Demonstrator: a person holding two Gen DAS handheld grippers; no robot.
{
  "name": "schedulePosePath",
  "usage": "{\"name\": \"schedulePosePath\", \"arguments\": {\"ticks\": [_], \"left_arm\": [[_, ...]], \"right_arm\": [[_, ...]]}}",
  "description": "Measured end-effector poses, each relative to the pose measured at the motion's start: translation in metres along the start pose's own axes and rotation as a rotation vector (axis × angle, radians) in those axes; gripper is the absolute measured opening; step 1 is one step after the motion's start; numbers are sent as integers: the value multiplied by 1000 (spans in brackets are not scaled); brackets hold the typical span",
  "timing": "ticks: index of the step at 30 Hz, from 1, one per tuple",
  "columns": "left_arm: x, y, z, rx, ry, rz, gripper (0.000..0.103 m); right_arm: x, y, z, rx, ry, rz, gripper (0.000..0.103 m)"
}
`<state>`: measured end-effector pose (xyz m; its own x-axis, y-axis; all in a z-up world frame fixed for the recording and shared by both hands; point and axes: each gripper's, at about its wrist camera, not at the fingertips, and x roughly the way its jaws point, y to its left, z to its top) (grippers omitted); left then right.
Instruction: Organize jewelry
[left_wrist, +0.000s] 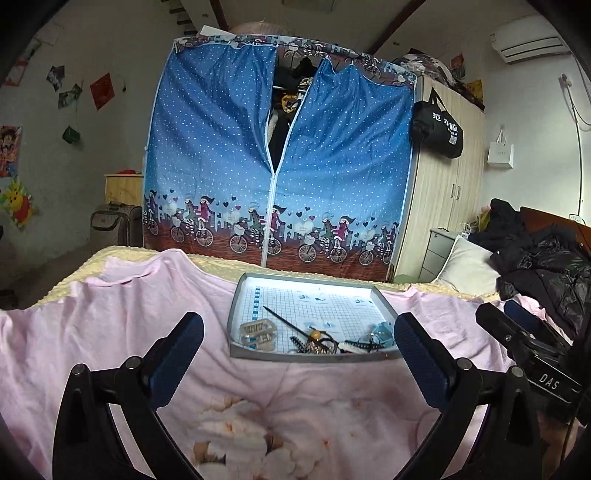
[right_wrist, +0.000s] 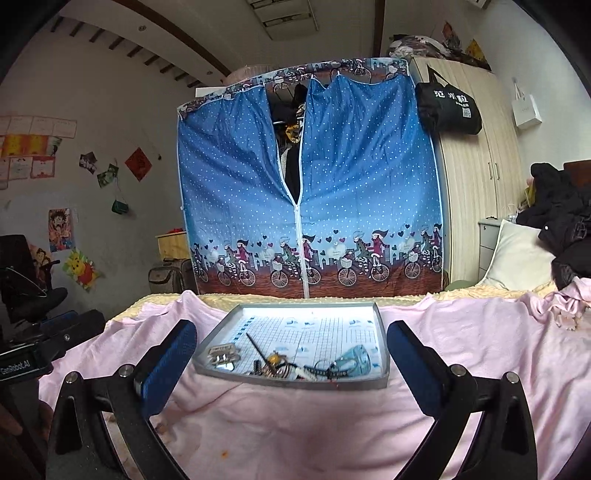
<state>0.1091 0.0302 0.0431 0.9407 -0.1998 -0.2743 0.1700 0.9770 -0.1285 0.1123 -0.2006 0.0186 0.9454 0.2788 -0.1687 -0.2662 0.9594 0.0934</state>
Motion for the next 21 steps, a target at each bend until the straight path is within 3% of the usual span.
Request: {"name": "schedulePosePath", "arguments": {"ticks": [13, 21], "left_arm": [[-57, -19, -35, 48, -3, 31, 101], [-61, -15, -43, 33, 22, 55, 101]], "right_arm": [[-72, 9, -18, -19, -20, -56, 103], [-74, 13, -24, -36, -4, -52, 103]]}}
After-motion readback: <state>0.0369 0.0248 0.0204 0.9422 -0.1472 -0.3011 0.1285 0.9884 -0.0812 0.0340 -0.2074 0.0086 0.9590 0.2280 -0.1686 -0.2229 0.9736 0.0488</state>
